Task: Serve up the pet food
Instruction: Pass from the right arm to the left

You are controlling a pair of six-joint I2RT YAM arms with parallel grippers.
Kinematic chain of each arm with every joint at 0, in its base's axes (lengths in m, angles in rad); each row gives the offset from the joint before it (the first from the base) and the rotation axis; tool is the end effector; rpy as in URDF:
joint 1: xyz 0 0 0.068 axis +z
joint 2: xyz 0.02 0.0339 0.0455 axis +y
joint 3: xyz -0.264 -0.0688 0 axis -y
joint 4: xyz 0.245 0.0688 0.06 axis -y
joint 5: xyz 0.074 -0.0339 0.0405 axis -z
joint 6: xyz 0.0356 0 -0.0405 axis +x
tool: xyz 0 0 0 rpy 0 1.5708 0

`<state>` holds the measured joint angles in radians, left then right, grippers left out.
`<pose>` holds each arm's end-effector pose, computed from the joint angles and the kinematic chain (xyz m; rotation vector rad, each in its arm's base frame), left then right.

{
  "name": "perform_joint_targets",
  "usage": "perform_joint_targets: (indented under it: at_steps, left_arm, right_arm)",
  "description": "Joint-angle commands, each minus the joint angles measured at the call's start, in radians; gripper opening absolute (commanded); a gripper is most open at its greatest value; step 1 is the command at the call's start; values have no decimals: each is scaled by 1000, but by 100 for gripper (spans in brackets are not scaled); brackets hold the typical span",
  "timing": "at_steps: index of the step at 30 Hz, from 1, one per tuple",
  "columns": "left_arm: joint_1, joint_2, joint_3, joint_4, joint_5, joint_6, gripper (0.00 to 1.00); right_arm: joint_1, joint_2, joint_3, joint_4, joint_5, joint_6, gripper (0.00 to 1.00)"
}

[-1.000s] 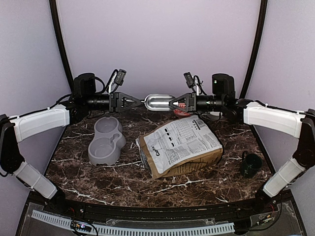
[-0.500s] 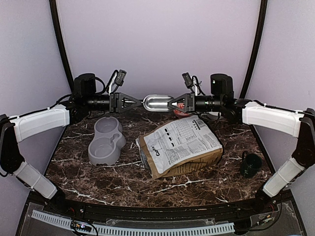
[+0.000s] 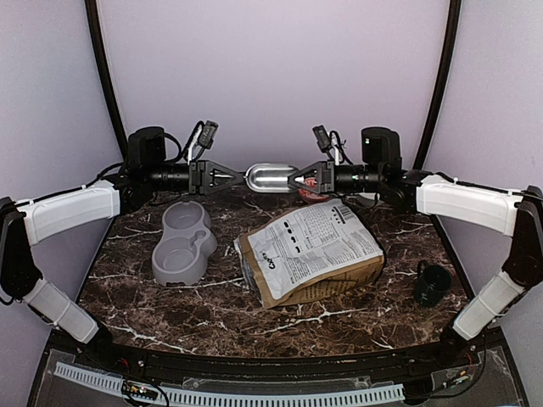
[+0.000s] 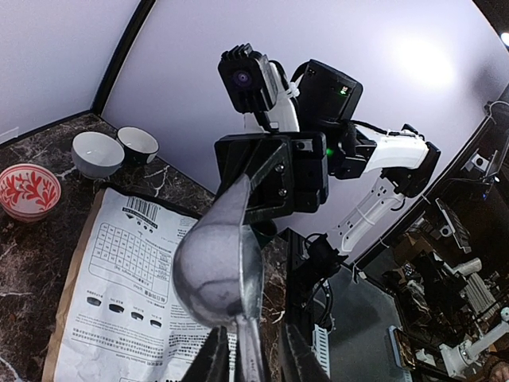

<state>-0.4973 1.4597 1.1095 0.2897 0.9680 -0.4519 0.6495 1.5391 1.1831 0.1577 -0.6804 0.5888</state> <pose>0.2808 -0.1858 0.3425 0.8496 1.6233 -1.4742 0.2746 0.2367 0.3282 -0.6087 1.8837 1.4518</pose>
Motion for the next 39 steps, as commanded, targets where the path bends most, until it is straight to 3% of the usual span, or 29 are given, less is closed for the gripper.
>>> perform_joint_targets:
  at_steps: [1, 10, 20, 26, 31, 39]
  left_arm:
    - [5, -24, 0, 5, 3, 14, 22]
    - [5, -24, 1, -3, -6, 20, 19]
    - [6, -27, 4, -19, -22, 26, 1]
    - [6, -37, 12, -42, -40, 31, 0]
    - [6, -37, 21, -74, -64, 44, 0]
    - [12, -30, 33, -110, -90, 66, 0]
  right_arm:
    - [17, 4, 41, 41, -7, 0, 0]
    - [19, 7, 41, 41, -8, -1, 0]
    - [22, 5, 38, 47, 0, 3, 0]
    - [24, -8, 34, 14, 18, -7, 0]
    - [25, -64, -9, -67, 94, -57, 26]
    - [41, -126, -54, -174, 212, -118, 43]
